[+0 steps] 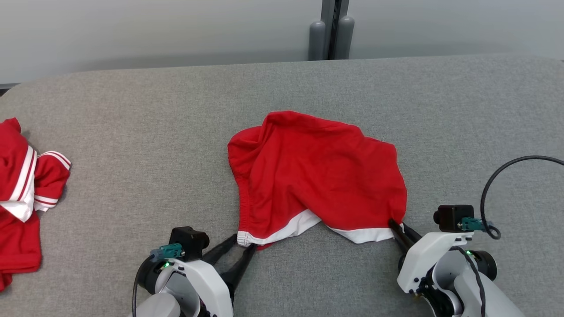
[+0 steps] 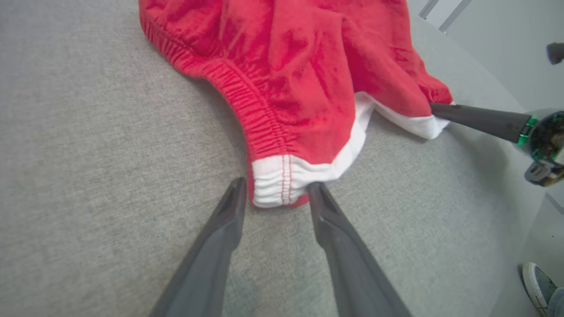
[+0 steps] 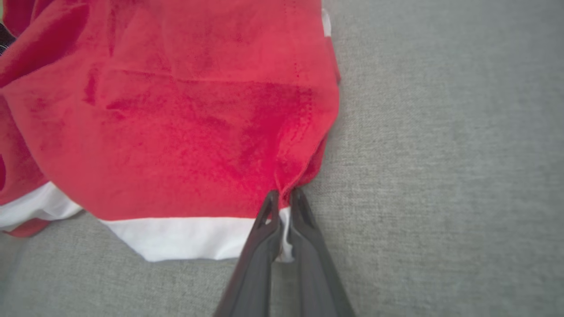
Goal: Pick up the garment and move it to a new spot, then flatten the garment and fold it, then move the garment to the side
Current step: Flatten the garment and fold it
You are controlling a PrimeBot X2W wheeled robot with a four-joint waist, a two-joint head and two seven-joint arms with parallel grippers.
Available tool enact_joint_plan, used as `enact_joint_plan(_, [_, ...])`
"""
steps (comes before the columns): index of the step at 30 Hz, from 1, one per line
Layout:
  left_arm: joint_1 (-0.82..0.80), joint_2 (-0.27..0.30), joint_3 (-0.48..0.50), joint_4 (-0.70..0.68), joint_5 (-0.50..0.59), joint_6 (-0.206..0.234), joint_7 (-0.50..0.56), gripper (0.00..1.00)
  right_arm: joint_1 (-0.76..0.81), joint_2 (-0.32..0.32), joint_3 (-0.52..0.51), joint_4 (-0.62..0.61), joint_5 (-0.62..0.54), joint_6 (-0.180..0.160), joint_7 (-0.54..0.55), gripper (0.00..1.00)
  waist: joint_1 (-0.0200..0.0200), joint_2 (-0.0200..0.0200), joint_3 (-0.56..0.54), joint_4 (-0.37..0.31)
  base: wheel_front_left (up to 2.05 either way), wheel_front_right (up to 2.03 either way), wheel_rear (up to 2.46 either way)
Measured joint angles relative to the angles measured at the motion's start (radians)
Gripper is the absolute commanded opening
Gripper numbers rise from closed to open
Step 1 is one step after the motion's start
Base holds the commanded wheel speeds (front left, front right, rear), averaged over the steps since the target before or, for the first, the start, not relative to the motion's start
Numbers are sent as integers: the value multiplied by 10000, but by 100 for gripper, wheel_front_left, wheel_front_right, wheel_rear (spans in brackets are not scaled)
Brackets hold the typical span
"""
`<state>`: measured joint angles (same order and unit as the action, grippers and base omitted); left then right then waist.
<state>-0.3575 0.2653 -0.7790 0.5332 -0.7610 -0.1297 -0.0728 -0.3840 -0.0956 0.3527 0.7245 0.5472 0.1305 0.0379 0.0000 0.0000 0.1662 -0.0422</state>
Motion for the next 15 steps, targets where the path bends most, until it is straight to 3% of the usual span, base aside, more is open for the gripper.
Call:
enact_joint_plan(8, [39,196,-211,-127,-433,0,-234,0,255,-102,238,-94,357,0,-173,0,0,0,-433,18,0,0,0])
enact_joint_plan(15, [386,1007,-46,-782,-623,65,-111,0,485,-456,188,-796,1074,0,-255,0,0,0,-879,107,0,0,0])
